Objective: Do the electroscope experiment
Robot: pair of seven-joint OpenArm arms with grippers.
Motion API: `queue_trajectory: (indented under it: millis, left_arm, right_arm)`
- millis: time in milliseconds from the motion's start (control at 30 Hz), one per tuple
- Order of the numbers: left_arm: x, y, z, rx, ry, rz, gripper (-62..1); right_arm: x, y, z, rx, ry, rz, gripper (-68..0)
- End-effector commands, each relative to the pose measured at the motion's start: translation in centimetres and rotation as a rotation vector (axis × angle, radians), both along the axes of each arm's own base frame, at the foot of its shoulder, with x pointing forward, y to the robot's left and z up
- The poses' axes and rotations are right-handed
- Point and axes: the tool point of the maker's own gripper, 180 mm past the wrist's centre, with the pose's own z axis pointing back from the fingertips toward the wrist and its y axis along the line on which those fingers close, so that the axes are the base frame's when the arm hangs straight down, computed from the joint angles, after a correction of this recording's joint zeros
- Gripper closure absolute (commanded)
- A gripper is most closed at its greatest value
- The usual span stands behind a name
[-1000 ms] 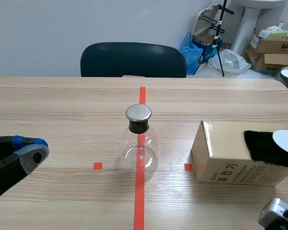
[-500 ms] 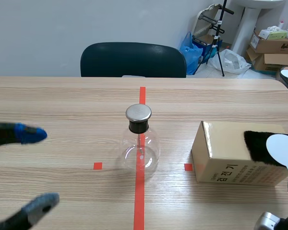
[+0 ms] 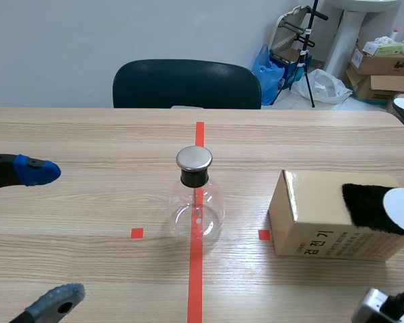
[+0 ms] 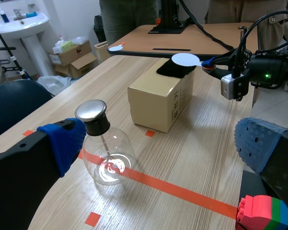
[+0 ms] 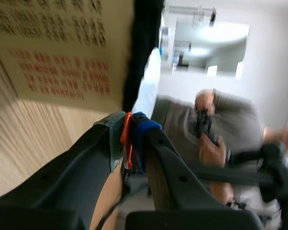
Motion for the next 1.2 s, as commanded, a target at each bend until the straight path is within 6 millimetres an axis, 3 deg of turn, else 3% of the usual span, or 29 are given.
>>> queue_trajectory:
  millis: [0,67,167,200,333,367,500,633,767,800,900,933,1067,1100,1167]
  left_arm:
    - [0.0,-0.1,0.5,-0.032,-0.004,0.003,-62.3]
    - [0.0,-0.1,0.4,-0.029,-0.002,0.003,-62.3]
    - [0.0,-0.1,0.4,-0.029,-0.002,0.003,-62.3]
    - [0.0,-0.1,0.4,-0.029,-0.002,0.003,-62.3]
    - [0.0,-0.1,0.5,-0.029,-0.002,0.003,-62.3]
    - [0.0,-0.1,0.5,-0.029,-0.002,0.004,-62.3]
    - [0.0,-0.1,0.5,-0.029,-0.002,0.004,-62.3]
    - [0.0,-0.1,0.5,-0.029,-0.002,0.004,-62.3]
    - [0.0,-0.1,0.5,-0.029,-0.002,0.004,-62.3]
    - [0.0,-0.1,0.5,-0.029,-0.002,0.004,-62.3]
    - [0.0,-0.1,0.4,-0.028,-0.002,0.004,-62.3]
    - [0.0,-0.1,0.4,-0.026,0.0,0.004,-62.3]
    - [0.1,-0.1,0.4,-0.023,-0.002,0.004,-62.3]
    - [0.1,-0.1,0.3,-0.022,-0.001,0.004,-62.3]
    - [0.1,-0.1,0.2,-0.016,0.002,0.005,-62.3]
  right_arm:
    - [0.1,1.8,0.0,-0.001,0.002,0.095,-1.0]
    - [0.2,1.6,0.1,0.001,-0.009,0.068,-1.0]
    - [0.2,-1.4,0.4,-0.009,-0.026,-0.113,-1.0]
    - [0.1,-1.5,0.3,-0.01,-0.022,-0.122,-1.0]
    - [0.2,2.6,-0.2,0.006,0.004,0.089,-1.0]
    - [0.2,2.7,-0.2,0.01,-0.003,0.081,-1.0]
    - [0.0,-0.7,0.3,-0.011,-0.031,-0.125,-1.0]
    - [0.1,3.1,-0.3,0.018,0.002,0.074,-1.0]
    - [-0.5,-0.5,-0.5,0.011,0.005,-0.14,-1.0]
    - [-0.5,-0.2,-0.9,0.014,0.027,-0.12,-1.0]
    - [-0.2,3.2,-1.0,0.041,0.041,0.065,-1.0]
    - [0.0,3.5,-0.9,0.042,0.032,0.075,-1.0]
    - [-0.4,-0.1,-0.5,0.018,0.008,-0.13,-1.0]
    - [-0.4,0.4,-0.8,0.014,0.03,-0.093,-1.0]
    - [-0.2,3.2,-0.8,0.03,0.036,0.072,-1.0]
